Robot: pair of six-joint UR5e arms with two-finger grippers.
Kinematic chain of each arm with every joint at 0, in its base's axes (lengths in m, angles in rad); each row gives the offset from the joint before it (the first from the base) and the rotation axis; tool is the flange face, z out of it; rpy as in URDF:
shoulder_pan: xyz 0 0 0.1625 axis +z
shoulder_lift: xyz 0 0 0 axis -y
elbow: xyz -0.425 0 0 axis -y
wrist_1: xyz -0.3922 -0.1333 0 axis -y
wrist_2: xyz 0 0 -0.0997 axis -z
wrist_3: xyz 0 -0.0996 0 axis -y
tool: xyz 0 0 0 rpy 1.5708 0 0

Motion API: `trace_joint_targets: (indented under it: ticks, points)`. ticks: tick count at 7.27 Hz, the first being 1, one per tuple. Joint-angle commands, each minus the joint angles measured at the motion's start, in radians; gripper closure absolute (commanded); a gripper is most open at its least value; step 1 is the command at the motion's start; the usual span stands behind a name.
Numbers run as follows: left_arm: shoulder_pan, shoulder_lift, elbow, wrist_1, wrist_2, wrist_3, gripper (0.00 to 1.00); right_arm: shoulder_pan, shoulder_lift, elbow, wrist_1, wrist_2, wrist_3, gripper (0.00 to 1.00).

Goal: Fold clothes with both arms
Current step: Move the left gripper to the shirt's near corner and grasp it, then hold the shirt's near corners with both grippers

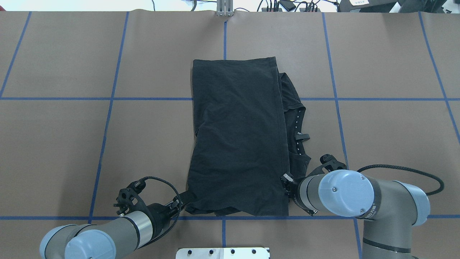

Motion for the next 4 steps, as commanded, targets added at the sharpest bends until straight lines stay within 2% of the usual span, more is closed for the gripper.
trace_joint_targets:
  ticks: [1,3,4]
  points:
    - [-0.004,-0.069,0.078,0.001,0.0,0.002,0.17,0.002,-0.001,-0.001,0.0,0.0,0.0,1.0]
    - [-0.007,-0.069,0.069,0.001,0.0,0.004,0.2,0.002,0.001,0.002,0.0,0.0,0.0,1.0]
    - [-0.009,-0.069,0.066,0.001,0.0,0.002,0.3,0.002,0.002,0.002,0.0,0.0,0.0,1.0]
